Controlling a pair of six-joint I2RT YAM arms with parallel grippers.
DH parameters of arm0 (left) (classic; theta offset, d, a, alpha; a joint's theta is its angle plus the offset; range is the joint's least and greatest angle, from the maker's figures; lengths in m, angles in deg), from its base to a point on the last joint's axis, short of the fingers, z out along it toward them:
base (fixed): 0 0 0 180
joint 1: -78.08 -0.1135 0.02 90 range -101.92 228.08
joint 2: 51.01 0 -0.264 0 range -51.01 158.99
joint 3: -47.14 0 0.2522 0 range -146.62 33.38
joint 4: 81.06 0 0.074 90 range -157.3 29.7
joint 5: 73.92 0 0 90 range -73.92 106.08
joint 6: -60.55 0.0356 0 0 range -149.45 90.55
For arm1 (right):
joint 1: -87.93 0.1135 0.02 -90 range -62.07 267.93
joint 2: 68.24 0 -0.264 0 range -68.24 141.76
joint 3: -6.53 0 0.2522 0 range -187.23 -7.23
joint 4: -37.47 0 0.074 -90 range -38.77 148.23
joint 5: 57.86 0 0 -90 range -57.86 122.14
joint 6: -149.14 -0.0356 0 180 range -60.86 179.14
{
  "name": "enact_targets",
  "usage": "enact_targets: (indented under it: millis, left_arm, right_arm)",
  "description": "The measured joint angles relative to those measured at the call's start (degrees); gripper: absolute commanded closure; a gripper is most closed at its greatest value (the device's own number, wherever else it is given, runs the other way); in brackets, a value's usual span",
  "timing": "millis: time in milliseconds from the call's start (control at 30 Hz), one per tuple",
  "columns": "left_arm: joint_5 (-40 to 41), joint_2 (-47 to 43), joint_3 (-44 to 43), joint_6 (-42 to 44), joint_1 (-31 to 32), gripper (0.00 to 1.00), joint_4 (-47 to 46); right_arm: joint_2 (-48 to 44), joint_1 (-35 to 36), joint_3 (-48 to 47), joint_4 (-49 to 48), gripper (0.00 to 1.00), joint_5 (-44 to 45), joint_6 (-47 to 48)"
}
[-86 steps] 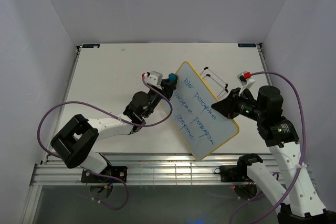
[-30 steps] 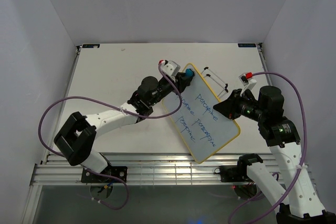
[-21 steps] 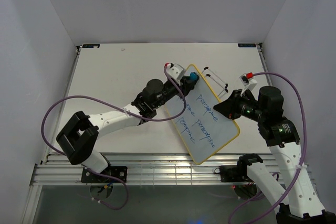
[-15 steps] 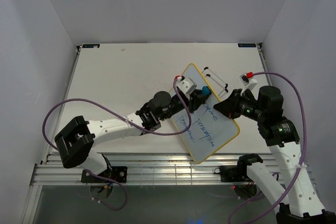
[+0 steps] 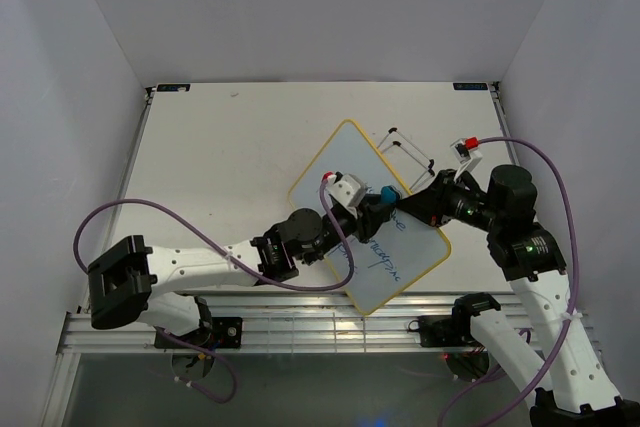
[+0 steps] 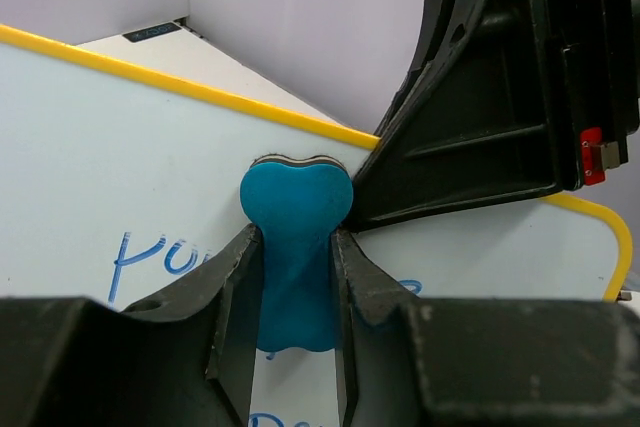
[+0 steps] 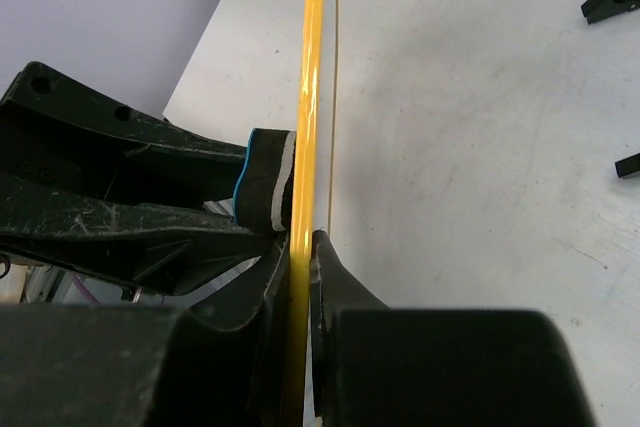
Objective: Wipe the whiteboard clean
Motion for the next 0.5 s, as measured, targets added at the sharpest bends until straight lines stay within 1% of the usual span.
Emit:
enact_targets:
  millis: [133, 367, 500]
  left_arm:
    - [-0.3, -1.1, 0.0, -0.7, -3.1, 1.0, 2.6]
    - [-1.8, -1.0, -0.4, -1.6, -14.3, 1.0, 7.3]
    - [-3.2, -0.2, -1.6, -1.3, -17.9, 1.0, 9.1]
  right_arm:
    - [0.0, -0.2, 0.0, -2.7, 0.92, 0.2, -0.3]
    - [0.0, -0.8, 0.0, -5.0, 0.92, 2.5, -0.2]
    - [0.0, -0.9, 0.0, -4.9, 0.92, 2.7, -0.2]
